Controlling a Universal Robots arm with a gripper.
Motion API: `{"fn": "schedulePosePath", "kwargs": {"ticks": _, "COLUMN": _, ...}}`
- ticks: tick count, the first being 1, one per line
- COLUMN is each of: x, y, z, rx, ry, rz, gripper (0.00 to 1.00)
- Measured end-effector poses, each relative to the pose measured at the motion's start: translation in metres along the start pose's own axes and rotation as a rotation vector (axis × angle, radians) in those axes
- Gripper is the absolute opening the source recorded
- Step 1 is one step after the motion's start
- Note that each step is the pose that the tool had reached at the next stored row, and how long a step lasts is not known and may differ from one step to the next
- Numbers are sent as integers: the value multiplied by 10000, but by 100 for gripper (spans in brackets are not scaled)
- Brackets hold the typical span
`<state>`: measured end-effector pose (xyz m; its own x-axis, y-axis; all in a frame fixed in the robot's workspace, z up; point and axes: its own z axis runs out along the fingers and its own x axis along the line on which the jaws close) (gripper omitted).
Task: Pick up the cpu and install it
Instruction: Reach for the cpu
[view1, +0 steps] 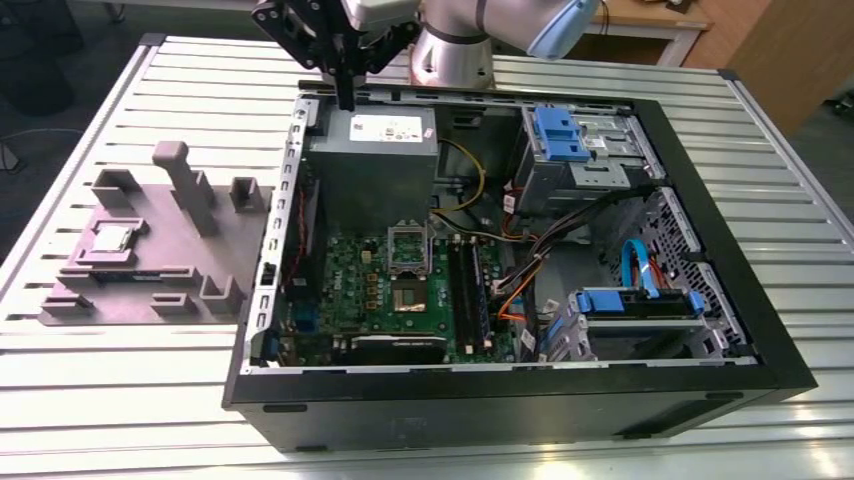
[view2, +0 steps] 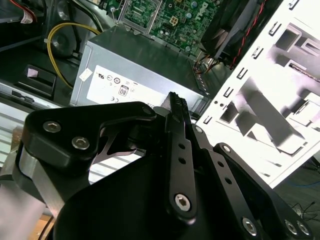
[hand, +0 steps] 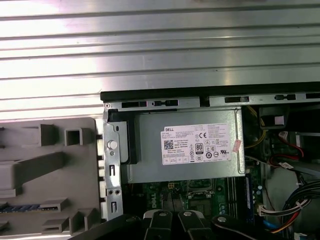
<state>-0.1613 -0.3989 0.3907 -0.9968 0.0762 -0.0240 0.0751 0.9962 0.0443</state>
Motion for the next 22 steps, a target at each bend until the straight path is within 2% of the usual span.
{"fn": "schedulePosePath", "kwargs": {"ticks": 20, "x": 51, "y": -4, "z": 2, "rx": 0, "ry": 0, "rz": 0, "gripper": 10}}
{"fn": "schedulePosePath", "kwargs": {"ticks": 21, "x": 109, "y": -9, "z": 11, "rx": 0, "ry": 5, "rz": 0, "gripper": 10}}
{"fn": "schedulePosePath", "kwargs": {"ticks": 22, "x": 128, "y": -10, "z": 11, "rx": 0, "ry": 5, "rz": 0, "gripper": 10}}
